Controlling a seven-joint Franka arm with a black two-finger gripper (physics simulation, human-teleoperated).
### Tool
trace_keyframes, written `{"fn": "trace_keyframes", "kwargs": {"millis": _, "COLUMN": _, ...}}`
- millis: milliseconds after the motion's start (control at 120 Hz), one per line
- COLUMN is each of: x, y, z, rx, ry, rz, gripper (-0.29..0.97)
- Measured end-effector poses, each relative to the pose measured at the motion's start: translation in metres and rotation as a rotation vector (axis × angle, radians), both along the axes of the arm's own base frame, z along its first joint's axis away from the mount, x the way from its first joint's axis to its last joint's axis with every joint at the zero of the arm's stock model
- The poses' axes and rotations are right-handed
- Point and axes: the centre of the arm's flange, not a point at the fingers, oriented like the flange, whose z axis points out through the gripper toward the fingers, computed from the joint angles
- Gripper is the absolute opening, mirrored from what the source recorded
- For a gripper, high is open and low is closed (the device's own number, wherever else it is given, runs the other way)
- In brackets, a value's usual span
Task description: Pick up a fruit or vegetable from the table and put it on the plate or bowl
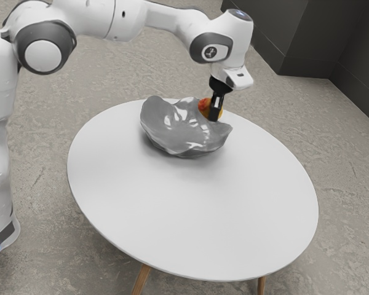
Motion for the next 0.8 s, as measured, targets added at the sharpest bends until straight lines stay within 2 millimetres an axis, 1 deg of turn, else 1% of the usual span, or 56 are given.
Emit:
{"fn": "trace_keyframes", "kwargs": {"millis": 75, "x": -0.007, "y": 0.012, "z": 0.002, "rx": 0.013, "ry": 0.027, "rz": 0.013, "gripper": 0.14}}
{"fn": "trace_keyframes", "kwargs": {"millis": 150, "x": -0.011, "y": 0.017, "z": 0.001, "rx": 0.018, "ry": 0.055, "rz": 0.017, "gripper": 0.35}}
{"fn": "trace_keyframes", "kwargs": {"millis": 192, "x": -0.013, "y": 0.018, "z": 0.001, "rx": 0.019, "ry": 0.066, "rz": 0.015, "gripper": 0.43}}
{"fn": "trace_keyframes", "kwargs": {"millis": 250, "x": -0.014, "y": 0.017, "z": 0.000, "rx": 0.020, "ry": 0.078, "rz": 0.010, "gripper": 0.52}}
{"fn": "trace_keyframes", "kwargs": {"millis": 325, "x": -0.015, "y": 0.016, "z": 0.000, "rx": 0.021, "ry": 0.087, "rz": 0.006, "gripper": 0.58}}
{"fn": "trace_keyframes", "kwargs": {"millis": 450, "x": -0.016, "y": 0.016, "z": 0.000, "rx": 0.021, "ry": 0.096, "rz": 0.001, "gripper": 0.64}}
{"fn": "trace_keyframes", "kwargs": {"millis": 633, "x": -0.016, "y": 0.014, "z": 0.001, "rx": 0.022, "ry": 0.099, "rz": -0.011, "gripper": 0.67}}
{"fn": "trace_keyframes", "kwargs": {"millis": 700, "x": -0.014, "y": 0.014, "z": 0.009, "rx": 0.011, "ry": 0.085, "rz": -0.009, "gripper": 0.67}}
{"fn": "trace_keyframes", "kwargs": {"millis": 800, "x": -0.014, "y": 0.012, "z": 0.012, "rx": -0.025, "ry": 0.076, "rz": -0.001, "gripper": 0.68}}
